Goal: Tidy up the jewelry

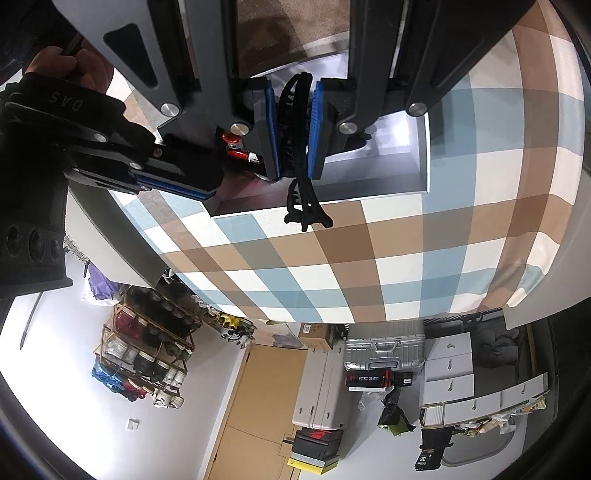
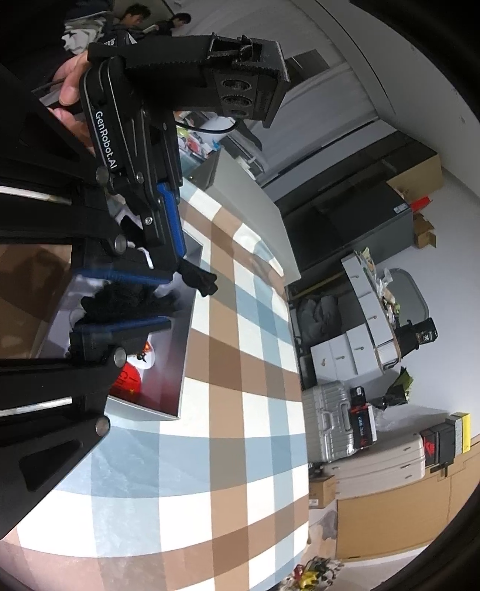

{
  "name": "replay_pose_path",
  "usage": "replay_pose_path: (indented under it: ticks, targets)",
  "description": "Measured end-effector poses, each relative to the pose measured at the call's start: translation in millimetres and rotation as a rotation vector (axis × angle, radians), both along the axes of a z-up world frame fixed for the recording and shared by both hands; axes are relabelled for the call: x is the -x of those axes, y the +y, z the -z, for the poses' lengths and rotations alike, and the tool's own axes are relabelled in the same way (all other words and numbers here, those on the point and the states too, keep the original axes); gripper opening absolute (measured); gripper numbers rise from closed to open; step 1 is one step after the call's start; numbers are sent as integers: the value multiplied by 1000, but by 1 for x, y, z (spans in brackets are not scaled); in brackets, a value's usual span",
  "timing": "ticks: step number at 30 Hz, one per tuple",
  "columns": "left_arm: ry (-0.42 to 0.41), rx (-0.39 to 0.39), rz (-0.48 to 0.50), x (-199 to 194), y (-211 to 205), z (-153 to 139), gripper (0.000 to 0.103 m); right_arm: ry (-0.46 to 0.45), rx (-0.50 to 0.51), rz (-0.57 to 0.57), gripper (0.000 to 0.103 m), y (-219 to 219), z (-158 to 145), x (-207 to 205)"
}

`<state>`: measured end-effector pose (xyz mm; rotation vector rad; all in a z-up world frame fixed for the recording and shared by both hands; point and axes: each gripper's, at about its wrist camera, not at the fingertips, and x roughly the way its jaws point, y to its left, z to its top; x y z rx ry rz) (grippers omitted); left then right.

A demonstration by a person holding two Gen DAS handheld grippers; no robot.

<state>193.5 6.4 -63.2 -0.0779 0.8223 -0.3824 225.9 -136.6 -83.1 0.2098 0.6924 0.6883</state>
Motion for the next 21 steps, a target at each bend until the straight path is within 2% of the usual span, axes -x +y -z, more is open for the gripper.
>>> replay_pose_path:
  ticks: [3,6,8,9,10,11,12,17,18,19,21]
  targets:
    - [-6,-2,22,-2,-2,0,10,3,28,9,12,5,2,-3]
    - [-2,-19,23,-4,-3,1,12,5,3,24,15,1,2,-3]
    - [-6,-19,19,-4,0,0,24,-8,-3,43,15,-3,-2,0]
    - [-8,-16,11,-4,2,0,44,-18,-9,55,17,-5,-4,3]
    - [-24,5,-9,-1,7,-3,53,-22,-14,61,22,-7,-6,4]
    - [-39,24,-16,1,11,-5,53,-27,-20,66,26,-8,-8,6]
    - [-46,30,-20,3,12,-7,53,-36,-22,76,35,-10,-11,9]
    - [-109,32,-82,17,23,-19,55,-81,-40,113,60,-16,-21,22]
    - [-121,23,-96,20,24,-21,59,-95,-44,121,67,-17,-24,25]
    - [-134,15,-107,24,24,-22,65,-106,-46,129,70,-17,-25,29]
    - [-157,-1,-130,30,26,-25,69,-136,-55,141,85,-18,-29,37]
